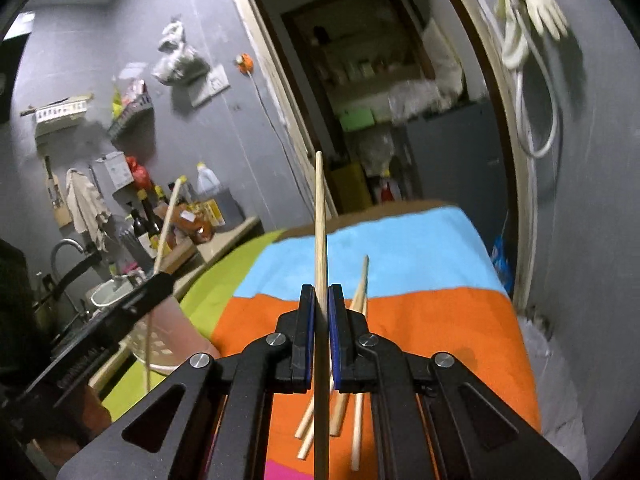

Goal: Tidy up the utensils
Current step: 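Lift the chopsticks with both tools and carry them over the white caddy, then lower the chopsticks into the caddy and open both tools, then move both tools back to the remaining chopsticks on the cloth, then grasp two chopsticks with the right tool while the left tool grasps one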

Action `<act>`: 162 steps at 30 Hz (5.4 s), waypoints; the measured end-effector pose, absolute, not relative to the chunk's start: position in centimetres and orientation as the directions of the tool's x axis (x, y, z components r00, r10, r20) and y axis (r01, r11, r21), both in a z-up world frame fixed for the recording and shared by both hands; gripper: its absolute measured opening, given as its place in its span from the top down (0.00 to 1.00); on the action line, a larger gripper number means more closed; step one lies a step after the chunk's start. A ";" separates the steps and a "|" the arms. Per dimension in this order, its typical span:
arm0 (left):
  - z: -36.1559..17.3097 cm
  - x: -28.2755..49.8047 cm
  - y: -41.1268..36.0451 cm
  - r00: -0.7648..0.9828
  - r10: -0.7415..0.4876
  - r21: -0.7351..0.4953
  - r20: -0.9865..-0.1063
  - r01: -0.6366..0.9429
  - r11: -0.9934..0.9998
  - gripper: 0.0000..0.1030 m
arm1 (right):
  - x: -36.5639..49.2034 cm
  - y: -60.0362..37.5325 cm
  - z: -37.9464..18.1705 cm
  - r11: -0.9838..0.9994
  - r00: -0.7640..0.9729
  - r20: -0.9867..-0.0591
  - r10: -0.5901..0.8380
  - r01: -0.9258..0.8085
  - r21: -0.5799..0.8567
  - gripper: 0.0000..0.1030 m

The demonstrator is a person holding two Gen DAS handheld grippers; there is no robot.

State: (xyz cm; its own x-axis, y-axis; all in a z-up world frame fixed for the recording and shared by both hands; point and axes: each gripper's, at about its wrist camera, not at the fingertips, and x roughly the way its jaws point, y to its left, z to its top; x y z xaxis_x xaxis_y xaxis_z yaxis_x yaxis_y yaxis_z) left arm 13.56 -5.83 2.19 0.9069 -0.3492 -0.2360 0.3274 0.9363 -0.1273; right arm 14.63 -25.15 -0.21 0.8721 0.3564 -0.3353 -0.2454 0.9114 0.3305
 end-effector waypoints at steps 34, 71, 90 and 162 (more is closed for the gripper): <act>9.0 15.9 17.5 0.997 -0.071 -0.380 0.037 0.080 0.921 0.98 | 15.4 -8.3 9.9 0.852 0.883 0.224 0.412 -0.461 0.251 0.95; 3.8 17.6 14.7 0.988 -0.147 -0.260 -0.057 0.127 0.957 0.97 | 18.6 -4.0 3.6 0.918 0.929 0.105 0.354 -0.367 0.151 0.94; 4.9 16.7 14.8 0.985 -0.166 -0.279 -0.054 0.145 0.949 0.91 | 18.1 -5.2 5.2 0.917 0.932 0.131 0.339 -0.358 0.175 0.70; -4.3 23.4 -9.7 0.550 -0.443 -0.254 -0.707 0.388 0.886 0.65 | 18.5 -25.9 -4.2 0.945 0.661 -0.689 0.298 -0.308 0.112 0.55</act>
